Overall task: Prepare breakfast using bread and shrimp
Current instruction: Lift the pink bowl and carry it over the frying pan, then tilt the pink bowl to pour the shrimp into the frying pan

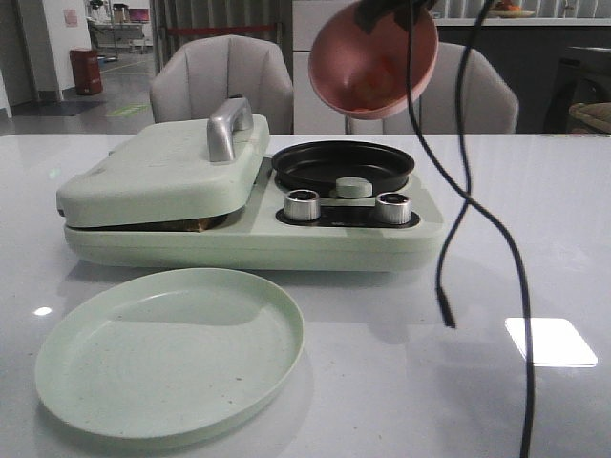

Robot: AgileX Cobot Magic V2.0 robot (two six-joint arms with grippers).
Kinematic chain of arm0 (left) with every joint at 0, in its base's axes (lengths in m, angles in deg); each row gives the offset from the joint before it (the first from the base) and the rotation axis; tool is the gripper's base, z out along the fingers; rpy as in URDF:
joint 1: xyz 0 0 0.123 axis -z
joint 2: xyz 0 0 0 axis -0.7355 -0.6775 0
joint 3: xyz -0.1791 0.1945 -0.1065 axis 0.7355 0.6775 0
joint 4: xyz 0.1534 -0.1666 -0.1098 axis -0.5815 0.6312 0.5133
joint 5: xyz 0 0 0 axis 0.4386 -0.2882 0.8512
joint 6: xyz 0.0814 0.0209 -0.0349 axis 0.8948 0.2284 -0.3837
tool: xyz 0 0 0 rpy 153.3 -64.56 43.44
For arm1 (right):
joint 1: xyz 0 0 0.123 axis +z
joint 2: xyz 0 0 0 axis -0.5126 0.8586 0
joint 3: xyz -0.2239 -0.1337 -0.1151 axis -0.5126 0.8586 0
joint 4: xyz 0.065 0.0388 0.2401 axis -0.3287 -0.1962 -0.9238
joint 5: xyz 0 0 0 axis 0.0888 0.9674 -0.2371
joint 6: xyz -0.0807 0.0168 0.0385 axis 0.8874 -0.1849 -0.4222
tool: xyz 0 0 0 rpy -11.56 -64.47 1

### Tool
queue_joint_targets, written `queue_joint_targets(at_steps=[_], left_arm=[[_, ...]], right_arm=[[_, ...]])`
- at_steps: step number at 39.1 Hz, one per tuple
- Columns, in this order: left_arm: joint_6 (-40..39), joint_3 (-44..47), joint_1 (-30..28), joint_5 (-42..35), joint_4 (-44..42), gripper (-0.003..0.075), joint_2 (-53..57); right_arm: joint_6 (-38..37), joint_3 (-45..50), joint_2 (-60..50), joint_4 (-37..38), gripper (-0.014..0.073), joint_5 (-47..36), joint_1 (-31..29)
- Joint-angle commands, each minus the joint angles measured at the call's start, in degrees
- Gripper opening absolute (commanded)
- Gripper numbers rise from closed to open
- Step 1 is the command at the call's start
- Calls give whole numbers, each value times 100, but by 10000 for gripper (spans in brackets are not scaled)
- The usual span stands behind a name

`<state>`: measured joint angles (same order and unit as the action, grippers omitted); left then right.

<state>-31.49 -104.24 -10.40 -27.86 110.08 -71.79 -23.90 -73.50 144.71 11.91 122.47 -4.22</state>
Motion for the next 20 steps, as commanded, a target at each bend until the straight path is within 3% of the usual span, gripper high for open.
queue_joint_targets(at_steps=[1, 9, 20], left_arm=[[-5, -195, 22, -349, 112, 98, 18], [-5, -195, 22, -349, 112, 98, 18], [-5, -195, 22, -349, 112, 98, 18]], right_arm=[[-592, -332, -142, 1547, 5, 256, 257], [-1035, -331, 160, 3396, 3, 975, 756], [-1046, -331, 386, 4715, 3, 1818, 1080]])
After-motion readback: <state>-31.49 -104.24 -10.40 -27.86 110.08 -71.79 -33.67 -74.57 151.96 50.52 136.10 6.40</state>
